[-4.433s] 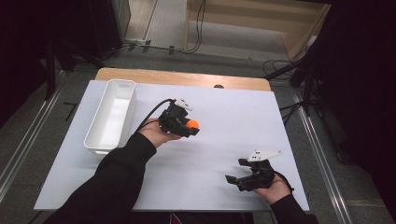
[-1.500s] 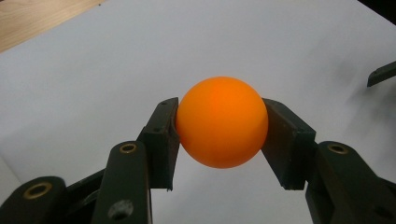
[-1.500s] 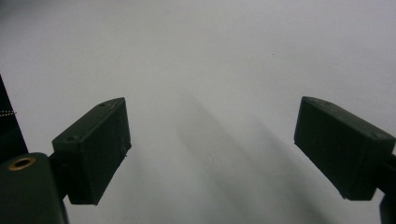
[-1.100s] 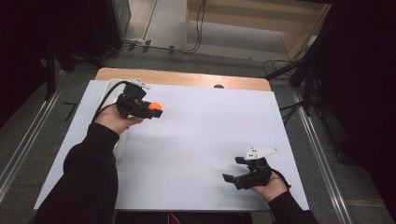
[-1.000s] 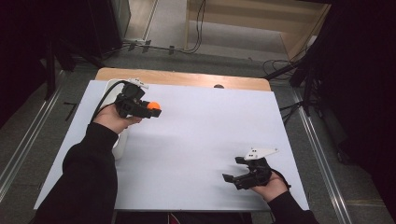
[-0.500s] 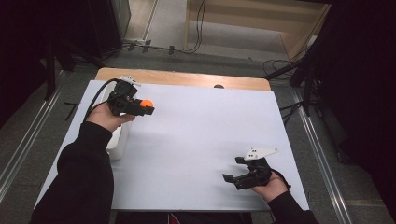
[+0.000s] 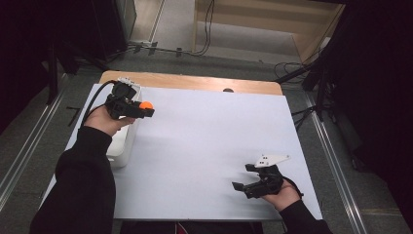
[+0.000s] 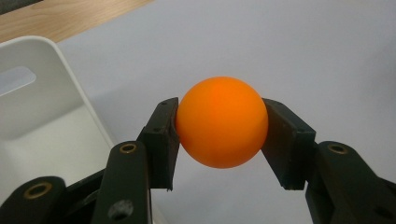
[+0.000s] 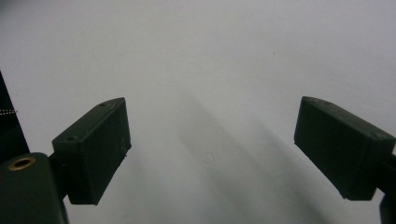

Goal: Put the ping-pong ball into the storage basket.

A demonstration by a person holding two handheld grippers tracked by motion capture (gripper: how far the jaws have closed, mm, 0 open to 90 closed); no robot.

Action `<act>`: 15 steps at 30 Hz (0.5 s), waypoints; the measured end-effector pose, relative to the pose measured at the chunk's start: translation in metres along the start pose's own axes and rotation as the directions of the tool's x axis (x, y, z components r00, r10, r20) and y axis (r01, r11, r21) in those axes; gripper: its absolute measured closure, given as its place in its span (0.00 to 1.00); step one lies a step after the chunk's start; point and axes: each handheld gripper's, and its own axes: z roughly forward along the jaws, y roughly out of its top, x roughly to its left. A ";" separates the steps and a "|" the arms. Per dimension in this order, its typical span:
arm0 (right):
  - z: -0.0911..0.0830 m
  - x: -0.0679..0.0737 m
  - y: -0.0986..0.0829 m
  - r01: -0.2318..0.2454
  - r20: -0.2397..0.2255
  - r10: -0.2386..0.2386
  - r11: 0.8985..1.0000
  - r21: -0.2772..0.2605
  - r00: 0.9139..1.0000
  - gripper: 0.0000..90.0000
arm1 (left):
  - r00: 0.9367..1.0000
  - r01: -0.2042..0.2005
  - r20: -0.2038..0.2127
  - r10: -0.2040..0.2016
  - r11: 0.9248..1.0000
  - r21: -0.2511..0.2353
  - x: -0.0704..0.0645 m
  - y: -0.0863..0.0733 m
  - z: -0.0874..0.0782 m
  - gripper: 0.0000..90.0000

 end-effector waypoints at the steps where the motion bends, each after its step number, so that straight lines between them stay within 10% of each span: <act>1: 0.000 0.000 0.000 0.000 0.000 0.000 1.000 0.000 1.000 0.11 | 1.000 0.000 0.000 0.000 1.000 0.000 0.000 0.000 0.000 0.56; 15: 0.000 0.000 0.000 0.004 0.002 -0.004 1.000 0.002 1.000 0.11 | 0.999 0.023 -0.043 -0.023 1.000 -0.003 0.012 -0.004 -0.006 0.56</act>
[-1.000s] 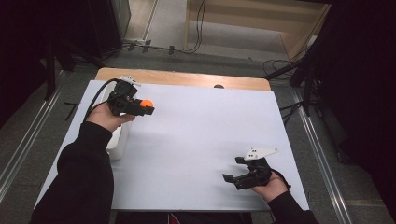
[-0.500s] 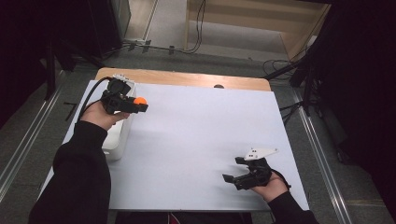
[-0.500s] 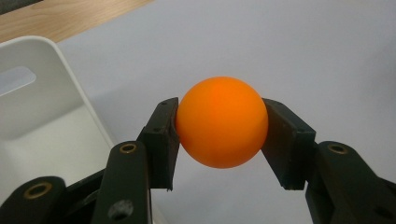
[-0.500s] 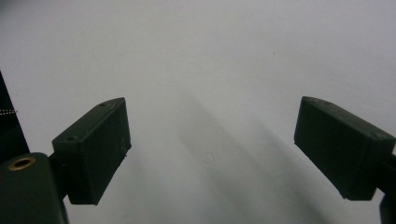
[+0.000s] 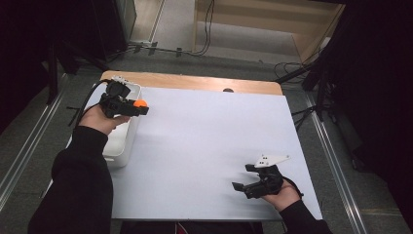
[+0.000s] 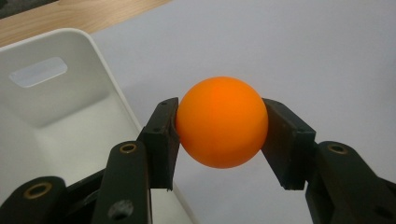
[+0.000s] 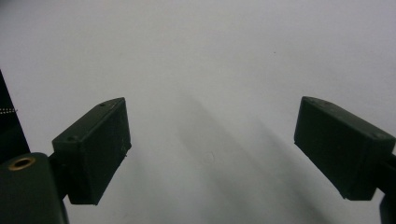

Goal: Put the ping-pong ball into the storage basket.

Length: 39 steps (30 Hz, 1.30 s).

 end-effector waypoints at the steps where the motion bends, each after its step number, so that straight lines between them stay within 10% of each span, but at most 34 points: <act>1: 0.000 0.000 0.000 0.000 -0.002 0.000 1.000 0.000 1.000 0.11 | 1.000 0.001 -0.002 -0.001 1.000 -0.001 0.001 0.000 -0.001 0.56; 39: 0.000 0.000 0.000 0.000 -0.003 0.000 1.000 0.003 1.000 0.11 | 0.988 0.106 -0.111 -0.107 0.994 -0.017 0.041 -0.014 -0.015 0.56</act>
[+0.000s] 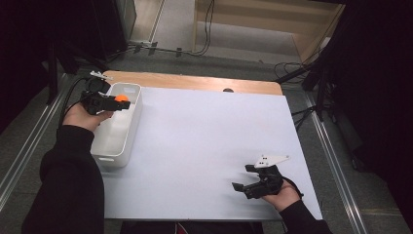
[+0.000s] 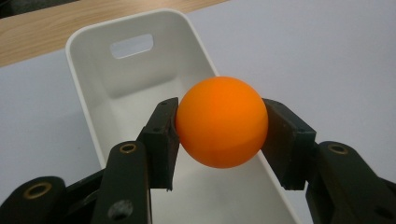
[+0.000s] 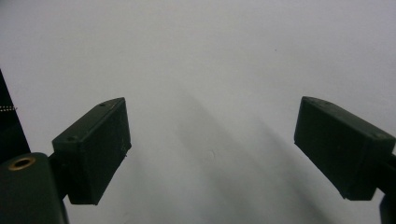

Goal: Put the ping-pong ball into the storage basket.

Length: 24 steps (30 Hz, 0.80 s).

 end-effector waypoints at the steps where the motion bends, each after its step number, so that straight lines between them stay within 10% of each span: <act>1: 0.000 0.000 0.000 0.001 0.001 -0.001 1.000 -0.001 1.000 0.11 | 1.000 -0.001 -0.001 0.001 1.000 0.005 0.000 0.000 0.001 0.56; 24: -0.001 0.001 -0.001 -0.003 0.001 0.003 1.000 0.004 1.000 0.11 | 0.999 0.047 -0.026 -0.045 0.997 0.069 0.010 -0.011 0.031 0.56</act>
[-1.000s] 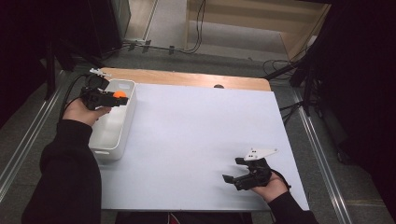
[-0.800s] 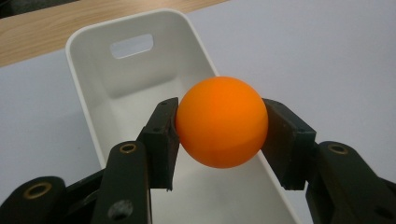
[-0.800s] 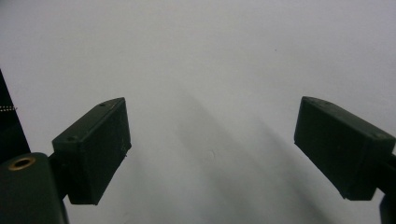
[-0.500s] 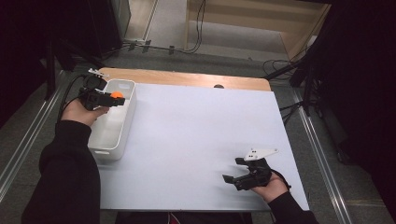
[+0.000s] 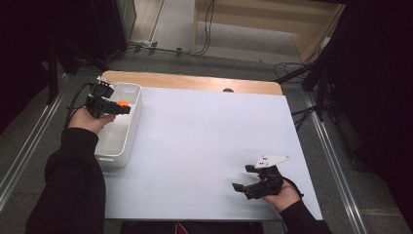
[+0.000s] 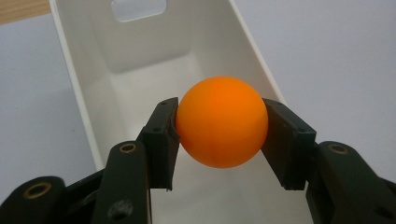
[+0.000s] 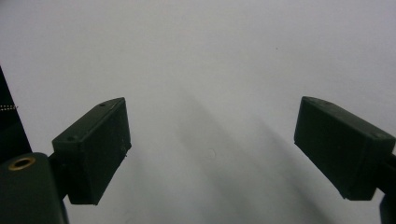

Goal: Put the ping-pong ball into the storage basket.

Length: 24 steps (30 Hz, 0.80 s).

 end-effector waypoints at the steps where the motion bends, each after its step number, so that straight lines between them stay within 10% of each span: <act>1: 0.000 0.000 0.000 0.002 -0.003 -0.002 1.000 0.001 1.000 0.10 | 1.000 -0.002 -0.002 0.002 1.000 0.007 0.000 0.000 0.001 0.56; 24: 0.000 0.000 0.000 0.001 0.002 -0.001 1.000 -0.001 1.000 0.11 | 0.999 0.005 0.037 -0.003 0.999 -0.053 -0.002 0.004 -0.015 0.44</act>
